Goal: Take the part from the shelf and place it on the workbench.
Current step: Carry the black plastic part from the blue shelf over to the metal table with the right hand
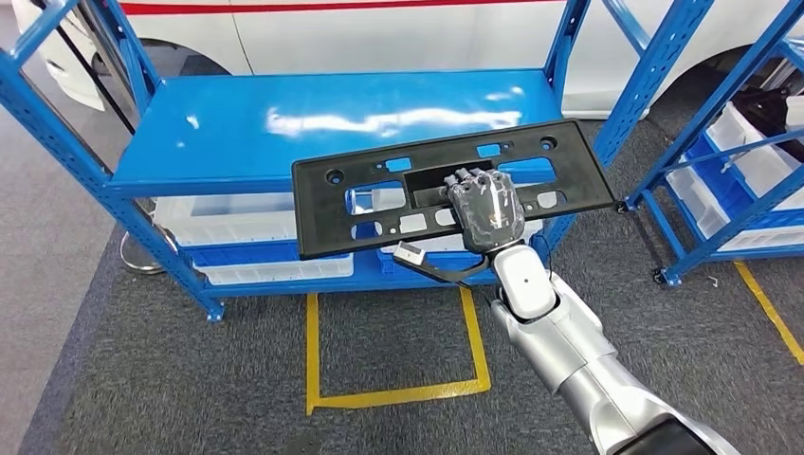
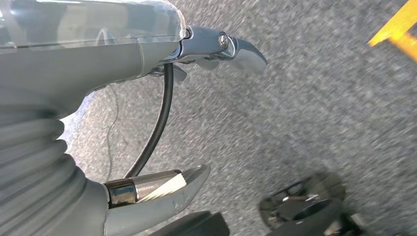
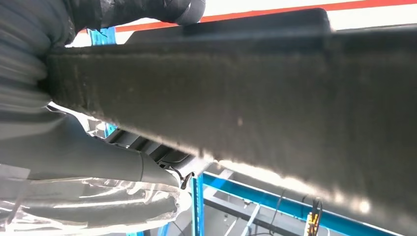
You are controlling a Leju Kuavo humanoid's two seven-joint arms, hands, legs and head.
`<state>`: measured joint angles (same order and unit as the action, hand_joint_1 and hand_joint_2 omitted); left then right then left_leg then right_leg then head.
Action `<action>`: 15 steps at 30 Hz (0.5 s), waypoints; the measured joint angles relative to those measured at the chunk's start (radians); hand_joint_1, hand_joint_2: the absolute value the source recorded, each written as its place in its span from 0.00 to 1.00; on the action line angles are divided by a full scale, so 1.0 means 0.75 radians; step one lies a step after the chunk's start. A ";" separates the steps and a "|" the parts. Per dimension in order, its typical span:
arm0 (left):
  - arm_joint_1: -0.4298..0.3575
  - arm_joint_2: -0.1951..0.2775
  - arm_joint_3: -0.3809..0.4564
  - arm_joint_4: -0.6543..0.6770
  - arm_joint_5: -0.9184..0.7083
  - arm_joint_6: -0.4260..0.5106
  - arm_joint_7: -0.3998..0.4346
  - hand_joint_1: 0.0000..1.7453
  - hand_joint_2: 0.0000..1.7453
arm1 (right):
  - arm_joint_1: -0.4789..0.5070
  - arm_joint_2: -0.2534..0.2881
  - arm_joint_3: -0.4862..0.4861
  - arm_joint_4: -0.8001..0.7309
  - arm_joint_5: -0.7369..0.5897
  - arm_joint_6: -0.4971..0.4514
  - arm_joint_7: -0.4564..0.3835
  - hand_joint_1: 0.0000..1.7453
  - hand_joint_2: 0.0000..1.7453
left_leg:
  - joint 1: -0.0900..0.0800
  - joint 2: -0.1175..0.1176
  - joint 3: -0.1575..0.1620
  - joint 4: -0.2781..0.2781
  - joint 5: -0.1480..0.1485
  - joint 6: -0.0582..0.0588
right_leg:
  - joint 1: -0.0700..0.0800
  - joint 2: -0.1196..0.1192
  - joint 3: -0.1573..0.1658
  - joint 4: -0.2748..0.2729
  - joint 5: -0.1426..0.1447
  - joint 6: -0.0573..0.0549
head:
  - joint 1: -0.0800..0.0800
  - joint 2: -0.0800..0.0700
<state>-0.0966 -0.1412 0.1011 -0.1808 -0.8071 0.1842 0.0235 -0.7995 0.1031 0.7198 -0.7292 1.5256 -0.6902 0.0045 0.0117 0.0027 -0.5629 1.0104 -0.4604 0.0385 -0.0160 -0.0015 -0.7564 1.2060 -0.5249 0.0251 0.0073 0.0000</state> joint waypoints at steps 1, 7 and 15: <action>0.001 0.000 0.000 0.000 0.000 0.001 0.000 0.00 1.00 | 0.003 -0.002 -0.002 0.000 0.000 0.000 0.000 1.00 1.00 | -0.003 0.000 -0.022 0.003 0.016 0.001 | 0.000 0.000 -0.015 0.087 -0.042 0.002 | 0.000 0.000; 0.002 0.000 0.001 0.000 0.003 0.003 0.004 0.00 1.00 | 0.015 -0.005 -0.003 -0.002 0.000 -0.001 -0.002 1.00 1.00 | -0.017 -0.001 -0.132 0.030 0.089 -0.012 | 0.013 0.002 0.244 -0.107 0.030 -0.032 | -0.001 0.000; 0.007 0.000 0.002 0.000 0.003 0.007 0.010 0.00 1.00 | 0.014 0.000 -0.006 -0.004 0.002 -0.001 -0.002 1.00 1.00 | -0.007 -0.007 -0.206 0.192 -0.073 -0.070 | 0.011 -0.008 0.233 -0.253 0.095 -0.089 | -0.005 0.000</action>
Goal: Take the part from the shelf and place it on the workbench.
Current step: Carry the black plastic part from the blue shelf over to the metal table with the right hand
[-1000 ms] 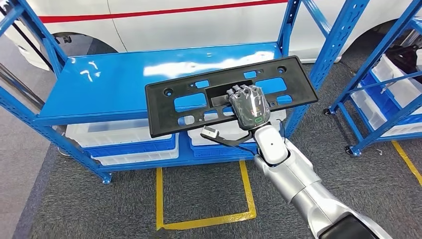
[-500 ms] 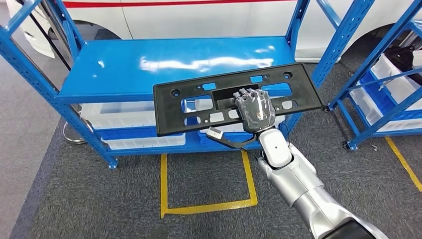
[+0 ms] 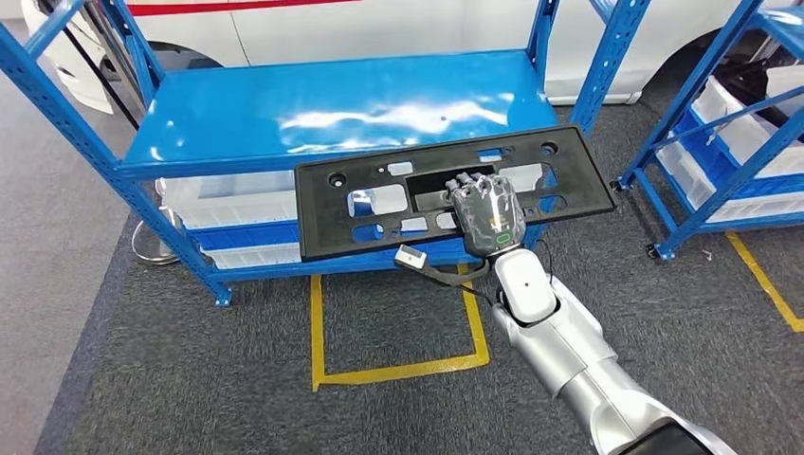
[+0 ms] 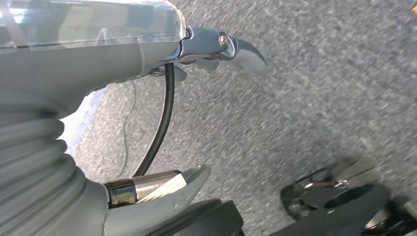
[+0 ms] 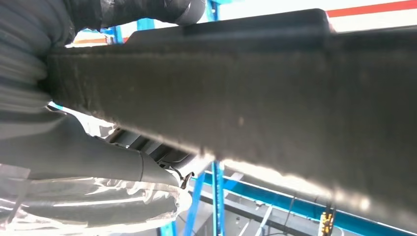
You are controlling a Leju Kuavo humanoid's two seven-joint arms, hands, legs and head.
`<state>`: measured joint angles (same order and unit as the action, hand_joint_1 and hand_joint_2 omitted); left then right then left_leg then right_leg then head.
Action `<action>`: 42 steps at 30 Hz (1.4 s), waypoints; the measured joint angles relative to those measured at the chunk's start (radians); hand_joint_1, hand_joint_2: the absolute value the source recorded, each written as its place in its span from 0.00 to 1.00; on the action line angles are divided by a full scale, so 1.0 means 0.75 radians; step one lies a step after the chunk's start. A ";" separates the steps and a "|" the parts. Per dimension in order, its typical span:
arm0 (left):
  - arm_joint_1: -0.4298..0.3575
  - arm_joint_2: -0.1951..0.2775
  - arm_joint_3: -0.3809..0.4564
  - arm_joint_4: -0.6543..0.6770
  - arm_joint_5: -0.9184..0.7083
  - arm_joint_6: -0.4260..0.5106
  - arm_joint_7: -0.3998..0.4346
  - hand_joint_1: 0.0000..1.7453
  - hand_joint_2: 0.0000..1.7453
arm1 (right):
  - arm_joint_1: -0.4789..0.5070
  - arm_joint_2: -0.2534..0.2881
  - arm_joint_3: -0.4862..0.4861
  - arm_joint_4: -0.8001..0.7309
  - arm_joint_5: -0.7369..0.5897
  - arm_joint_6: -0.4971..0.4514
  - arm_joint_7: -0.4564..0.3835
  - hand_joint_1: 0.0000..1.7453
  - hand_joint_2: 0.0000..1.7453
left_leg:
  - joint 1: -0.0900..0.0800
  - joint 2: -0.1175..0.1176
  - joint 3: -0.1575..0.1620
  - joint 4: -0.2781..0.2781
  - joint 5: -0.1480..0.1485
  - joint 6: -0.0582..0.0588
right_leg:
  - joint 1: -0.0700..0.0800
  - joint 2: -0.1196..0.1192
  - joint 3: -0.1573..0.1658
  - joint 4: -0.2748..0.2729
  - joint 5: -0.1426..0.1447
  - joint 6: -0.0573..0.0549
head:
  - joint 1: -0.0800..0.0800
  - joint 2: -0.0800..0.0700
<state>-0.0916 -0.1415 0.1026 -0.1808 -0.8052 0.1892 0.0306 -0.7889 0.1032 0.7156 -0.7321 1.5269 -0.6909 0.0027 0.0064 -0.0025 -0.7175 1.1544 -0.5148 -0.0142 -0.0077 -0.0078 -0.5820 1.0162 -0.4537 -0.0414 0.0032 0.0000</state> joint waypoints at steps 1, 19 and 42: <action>0.000 0.000 0.000 0.000 -0.001 0.001 0.000 0.00 1.00 | 0.001 0.000 0.000 0.000 0.002 0.000 0.000 1.00 1.00 | 0.003 0.000 -0.017 0.088 -0.053 -0.006 | 0.000 0.000 -0.023 0.003 0.017 -0.001 | -0.001 0.000; -0.004 -0.003 0.002 -0.004 -0.007 0.006 -0.002 0.00 1.00 | 0.013 -0.009 -0.006 0.025 -0.006 0.000 -0.004 1.00 1.00 | 0.001 0.006 0.136 -0.195 0.129 0.066 | -0.004 0.012 -0.238 0.434 -0.111 0.079 | 0.004 0.000; 0.002 0.002 0.009 -0.007 -0.024 0.003 -0.011 0.00 1.00 | 0.007 0.015 -0.024 0.068 -0.115 -0.002 -0.074 1.00 1.00 | -0.004 -0.037 0.340 -0.229 -0.034 0.041 | 0.008 0.053 -0.176 0.023 0.144 0.037 | -0.004 0.000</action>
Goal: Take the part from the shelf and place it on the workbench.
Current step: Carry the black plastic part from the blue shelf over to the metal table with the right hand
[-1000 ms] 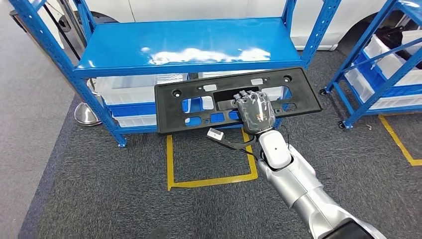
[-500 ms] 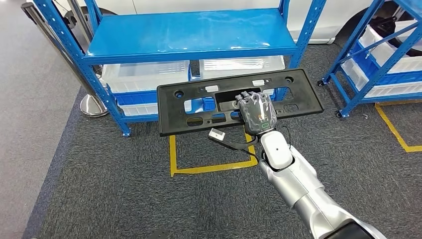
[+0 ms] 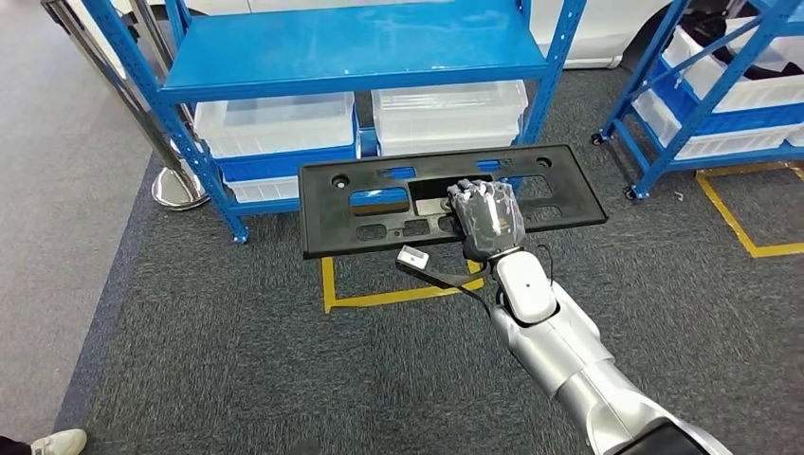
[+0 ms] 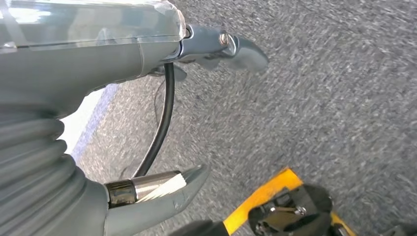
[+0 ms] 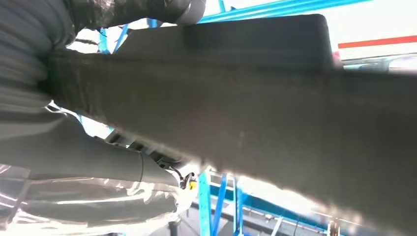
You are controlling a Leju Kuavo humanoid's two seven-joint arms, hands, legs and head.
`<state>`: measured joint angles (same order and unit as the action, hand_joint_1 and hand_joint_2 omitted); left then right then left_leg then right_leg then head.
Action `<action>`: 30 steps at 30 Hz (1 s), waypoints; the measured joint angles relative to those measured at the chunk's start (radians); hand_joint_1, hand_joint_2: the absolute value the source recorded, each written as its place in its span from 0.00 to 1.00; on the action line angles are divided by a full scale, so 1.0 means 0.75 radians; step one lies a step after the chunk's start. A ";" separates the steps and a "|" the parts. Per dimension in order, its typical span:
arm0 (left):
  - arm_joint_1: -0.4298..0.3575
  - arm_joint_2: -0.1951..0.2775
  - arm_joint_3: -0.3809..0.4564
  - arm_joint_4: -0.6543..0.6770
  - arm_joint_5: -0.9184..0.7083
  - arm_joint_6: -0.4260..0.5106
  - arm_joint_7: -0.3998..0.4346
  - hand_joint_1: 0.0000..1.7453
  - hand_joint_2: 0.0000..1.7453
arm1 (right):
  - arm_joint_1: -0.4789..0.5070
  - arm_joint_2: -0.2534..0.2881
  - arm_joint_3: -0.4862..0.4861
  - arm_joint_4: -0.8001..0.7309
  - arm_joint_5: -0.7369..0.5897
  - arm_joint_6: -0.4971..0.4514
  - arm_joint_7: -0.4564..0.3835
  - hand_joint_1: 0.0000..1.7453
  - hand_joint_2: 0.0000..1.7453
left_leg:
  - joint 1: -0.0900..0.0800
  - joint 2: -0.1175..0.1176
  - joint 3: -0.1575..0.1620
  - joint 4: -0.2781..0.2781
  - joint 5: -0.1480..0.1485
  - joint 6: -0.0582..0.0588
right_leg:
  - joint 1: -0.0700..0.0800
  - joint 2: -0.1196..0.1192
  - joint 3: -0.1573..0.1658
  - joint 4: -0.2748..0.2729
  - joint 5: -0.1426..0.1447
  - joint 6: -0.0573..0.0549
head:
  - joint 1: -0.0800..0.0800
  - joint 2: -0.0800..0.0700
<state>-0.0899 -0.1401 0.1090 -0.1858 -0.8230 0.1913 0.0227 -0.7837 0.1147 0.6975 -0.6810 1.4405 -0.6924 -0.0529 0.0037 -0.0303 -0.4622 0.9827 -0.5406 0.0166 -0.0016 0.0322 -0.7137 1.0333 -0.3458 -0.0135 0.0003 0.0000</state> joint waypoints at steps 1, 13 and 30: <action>0.000 0.000 0.002 0.000 0.000 0.000 0.000 0.00 1.00 | -0.001 0.001 -0.001 0.004 -0.002 0.000 -0.003 1.00 1.00 | 0.003 0.013 -0.003 -0.006 0.014 0.009 | -0.001 0.001 -0.007 0.006 -0.005 0.007 | 0.000 0.000; 0.003 0.000 0.014 0.000 0.002 0.003 0.000 0.00 1.00 | -0.003 0.003 -0.004 0.035 -0.008 0.000 -0.009 1.00 1.00 | -0.002 0.151 -0.092 0.056 0.042 -0.006 | 0.004 -0.125 0.094 0.044 -0.146 0.014 | 0.008 0.000; 0.004 0.002 0.028 0.000 -0.003 0.004 -0.008 0.00 1.00 | 0.000 0.012 -0.009 0.046 -0.013 -0.001 -0.009 1.00 1.00 | 0.008 -0.023 -0.114 0.059 0.061 -0.004 | -0.001 0.111 0.056 0.026 -0.085 0.003 | 0.006 0.000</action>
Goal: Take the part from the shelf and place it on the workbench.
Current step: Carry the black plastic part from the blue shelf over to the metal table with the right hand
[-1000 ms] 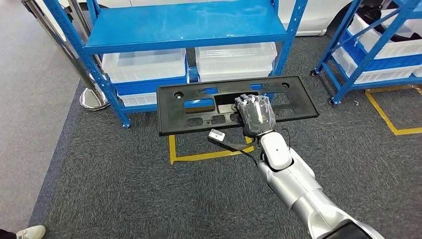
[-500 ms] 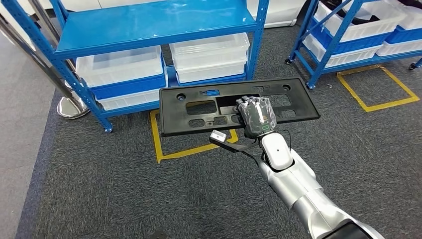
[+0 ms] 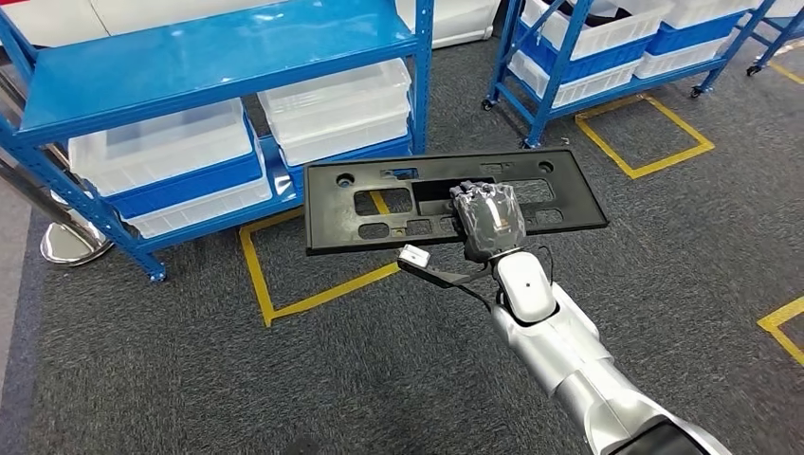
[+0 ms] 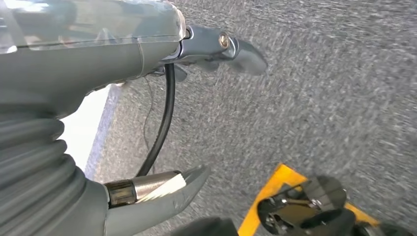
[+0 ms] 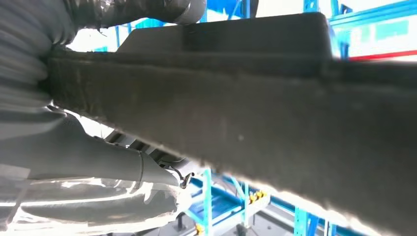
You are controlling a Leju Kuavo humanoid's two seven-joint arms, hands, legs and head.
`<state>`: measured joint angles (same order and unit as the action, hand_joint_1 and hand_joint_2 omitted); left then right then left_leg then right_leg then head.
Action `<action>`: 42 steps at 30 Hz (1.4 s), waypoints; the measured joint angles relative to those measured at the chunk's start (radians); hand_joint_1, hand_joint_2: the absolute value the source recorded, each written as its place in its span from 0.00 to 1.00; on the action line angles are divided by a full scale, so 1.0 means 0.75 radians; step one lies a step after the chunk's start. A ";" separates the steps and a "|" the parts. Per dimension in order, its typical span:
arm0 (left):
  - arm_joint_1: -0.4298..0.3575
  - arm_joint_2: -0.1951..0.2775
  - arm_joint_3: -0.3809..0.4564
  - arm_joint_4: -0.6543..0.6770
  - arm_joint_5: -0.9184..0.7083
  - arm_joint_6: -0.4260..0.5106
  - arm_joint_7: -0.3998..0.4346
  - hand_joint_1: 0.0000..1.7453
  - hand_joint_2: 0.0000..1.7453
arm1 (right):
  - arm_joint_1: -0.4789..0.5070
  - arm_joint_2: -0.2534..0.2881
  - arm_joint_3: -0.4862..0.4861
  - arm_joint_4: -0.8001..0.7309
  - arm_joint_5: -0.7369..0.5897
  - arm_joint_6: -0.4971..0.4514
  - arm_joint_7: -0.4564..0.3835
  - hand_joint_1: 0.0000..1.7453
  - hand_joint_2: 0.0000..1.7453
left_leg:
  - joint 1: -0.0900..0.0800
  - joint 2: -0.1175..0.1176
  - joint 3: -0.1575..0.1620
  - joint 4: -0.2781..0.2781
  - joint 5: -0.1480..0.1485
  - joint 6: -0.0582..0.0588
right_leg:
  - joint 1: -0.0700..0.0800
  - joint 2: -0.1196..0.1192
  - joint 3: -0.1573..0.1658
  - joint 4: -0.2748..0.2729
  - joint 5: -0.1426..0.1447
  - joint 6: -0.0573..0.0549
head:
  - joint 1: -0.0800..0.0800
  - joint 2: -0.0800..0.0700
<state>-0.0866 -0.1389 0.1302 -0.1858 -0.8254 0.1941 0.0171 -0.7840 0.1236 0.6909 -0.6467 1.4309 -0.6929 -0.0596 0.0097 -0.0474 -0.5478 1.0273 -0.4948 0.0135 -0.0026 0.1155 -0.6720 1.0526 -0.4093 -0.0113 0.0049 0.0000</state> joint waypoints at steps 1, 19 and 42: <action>-0.001 0.000 0.001 0.000 0.000 0.000 0.000 0.00 1.00 | 0.002 -0.002 -0.001 0.000 0.000 0.000 0.000 1.00 1.00 | 0.002 0.015 0.001 -0.009 0.008 0.005 | 0.002 -0.007 -0.005 0.001 -0.001 0.008 | 0.000 0.000; -0.004 -0.004 0.007 0.000 -0.023 0.003 0.005 0.00 1.00 | -0.009 -0.014 -0.025 0.012 -0.008 -0.001 0.002 1.00 1.00 | 0.002 0.143 -0.048 0.106 -0.084 -0.035 | -0.005 -0.168 0.032 -0.024 -0.026 -0.017 | 0.008 0.000; 0.001 -0.006 0.026 0.000 -0.063 0.025 -0.019 0.00 1.00 | 0.020 -0.050 -0.111 0.013 -0.012 -0.001 0.028 1.00 1.00 | 0.002 0.164 -0.027 -0.014 0.031 0.016 | -0.003 -0.215 0.008 0.068 -0.058 0.051 | 0.021 0.000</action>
<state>-0.0855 -0.1431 0.1495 -0.1860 -0.8727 0.2131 0.0031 -0.7693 0.0862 0.6078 -0.6372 1.4221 -0.6937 -0.0382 0.0114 0.0753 -0.5683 1.0169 -0.4719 0.0253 -0.0049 -0.0456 -0.6658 1.1032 -0.4529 0.0271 0.0205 0.0000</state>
